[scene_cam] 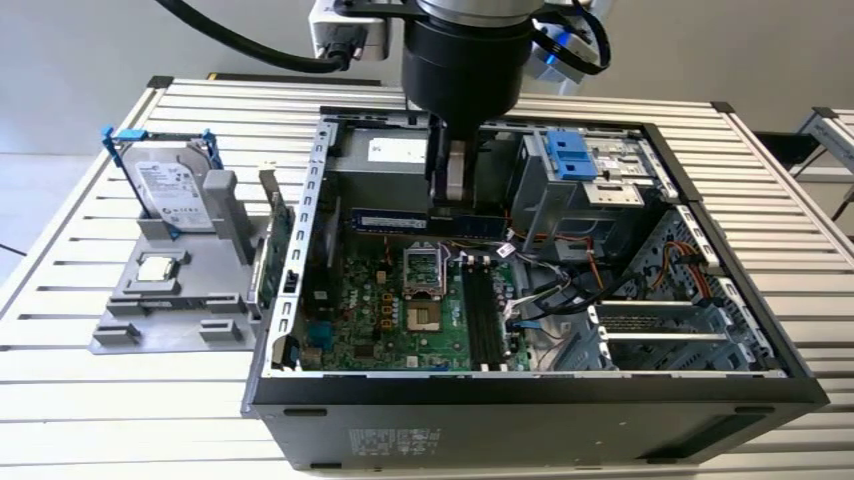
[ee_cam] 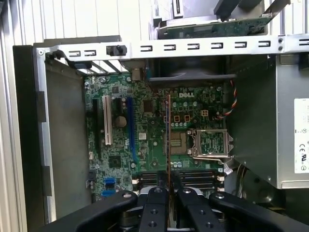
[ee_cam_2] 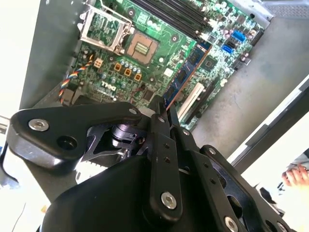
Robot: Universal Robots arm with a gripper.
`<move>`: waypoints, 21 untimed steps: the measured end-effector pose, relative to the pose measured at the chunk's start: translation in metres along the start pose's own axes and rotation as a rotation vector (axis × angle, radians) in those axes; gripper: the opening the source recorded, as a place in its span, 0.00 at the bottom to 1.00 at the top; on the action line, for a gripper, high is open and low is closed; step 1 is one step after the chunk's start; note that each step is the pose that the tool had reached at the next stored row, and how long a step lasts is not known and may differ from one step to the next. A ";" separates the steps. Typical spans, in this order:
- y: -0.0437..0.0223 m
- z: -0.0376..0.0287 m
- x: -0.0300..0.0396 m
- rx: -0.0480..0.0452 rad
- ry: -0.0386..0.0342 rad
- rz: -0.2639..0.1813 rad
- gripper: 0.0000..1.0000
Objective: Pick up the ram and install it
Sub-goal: 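Pick up the ram and move it above insertion slot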
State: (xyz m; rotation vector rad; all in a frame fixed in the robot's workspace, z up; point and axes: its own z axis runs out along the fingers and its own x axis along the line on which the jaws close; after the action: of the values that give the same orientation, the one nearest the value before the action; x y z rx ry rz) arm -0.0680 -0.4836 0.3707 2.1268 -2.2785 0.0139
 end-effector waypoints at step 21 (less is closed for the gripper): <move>-0.0351 -0.0004 -0.0024 -0.0002 0.0000 0.007 0.00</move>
State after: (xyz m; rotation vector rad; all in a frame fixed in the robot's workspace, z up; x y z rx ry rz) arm -0.0329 -0.4836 0.3707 2.1188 -2.2859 0.0138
